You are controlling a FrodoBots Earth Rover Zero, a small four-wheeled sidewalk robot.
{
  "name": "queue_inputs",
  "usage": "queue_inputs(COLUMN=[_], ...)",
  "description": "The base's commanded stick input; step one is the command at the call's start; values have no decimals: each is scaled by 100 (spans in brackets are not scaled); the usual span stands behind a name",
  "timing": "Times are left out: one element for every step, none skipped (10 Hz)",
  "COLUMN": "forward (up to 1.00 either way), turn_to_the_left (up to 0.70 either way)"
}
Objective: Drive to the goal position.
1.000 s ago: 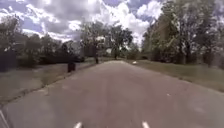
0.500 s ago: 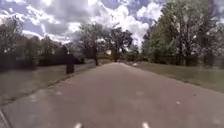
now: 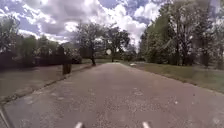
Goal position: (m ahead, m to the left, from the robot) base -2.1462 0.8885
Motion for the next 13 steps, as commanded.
queue_inputs(forward=[0, 0, 0, 0, 100, 100, 100, 100, 100, 100, 100, 100, 100], turn_to_the_left=[0, 0, 0, 0, 0, 0, 0, 0, 0, 0, 0, 0, 0])
